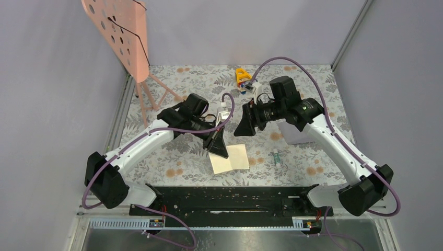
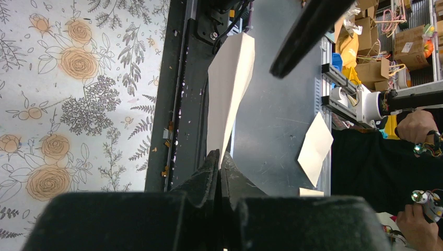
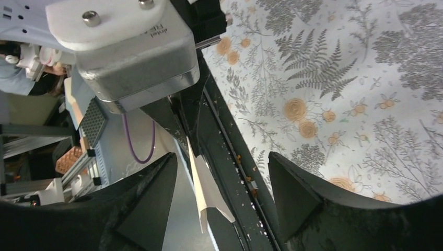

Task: Place the letter into the envelope and seal it
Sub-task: Fold the letter.

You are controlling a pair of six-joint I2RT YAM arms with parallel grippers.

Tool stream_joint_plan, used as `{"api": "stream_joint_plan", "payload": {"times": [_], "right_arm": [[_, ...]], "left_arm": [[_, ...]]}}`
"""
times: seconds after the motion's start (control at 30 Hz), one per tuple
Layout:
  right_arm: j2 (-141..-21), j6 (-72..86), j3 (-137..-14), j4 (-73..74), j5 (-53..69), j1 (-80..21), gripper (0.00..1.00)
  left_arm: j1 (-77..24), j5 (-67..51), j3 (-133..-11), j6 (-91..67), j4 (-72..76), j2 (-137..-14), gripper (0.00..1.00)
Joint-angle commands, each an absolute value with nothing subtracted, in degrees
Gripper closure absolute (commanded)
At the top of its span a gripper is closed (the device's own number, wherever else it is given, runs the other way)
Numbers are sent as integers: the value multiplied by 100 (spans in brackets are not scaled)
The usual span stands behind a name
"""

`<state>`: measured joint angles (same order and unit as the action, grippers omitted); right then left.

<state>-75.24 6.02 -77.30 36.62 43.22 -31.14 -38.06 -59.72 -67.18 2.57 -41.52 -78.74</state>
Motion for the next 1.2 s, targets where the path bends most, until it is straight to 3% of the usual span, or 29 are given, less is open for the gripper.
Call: {"api": "stream_joint_plan", "payload": {"times": [0.0,0.27,0.47,0.73,0.77,0.9,0.97,1.17], "right_arm": [[-7537,636,-7628,3550,4803,-3208,29],[-7224,1257,-6618,2653,5170,-3208,32],[-7078,2189,-5948,1515,5285,-3205,56],[-6890,3455,-5359,-118,5826,-3187,74],[-6872,3692,-5263,-416,5979,-3171,71],[-6853,4936,-4798,-2122,6479,-3148,37],[-6929,5391,-4666,-2798,6593,-3138,30],[-6972,5337,-4557,-2560,6057,-2878,21]], "left_arm": [[-3805,-6142,-7070,415,-4150,-7735,100],[-3792,-6137,-7264,297,-4038,-7751,100],[-3773,-5989,-7279,185,-3856,-7678,100],[-3611,-5881,-7228,84,-3788,-7634,100],[-3548,-5861,-7213,98,-3809,-7625,100],[-3374,-5898,-7219,172,-3839,-7599,100],[-3364,-5988,-7250,207,-3842,-7575,100],[-3364,-5903,-7297,219,-3842,-7424,100]]}}
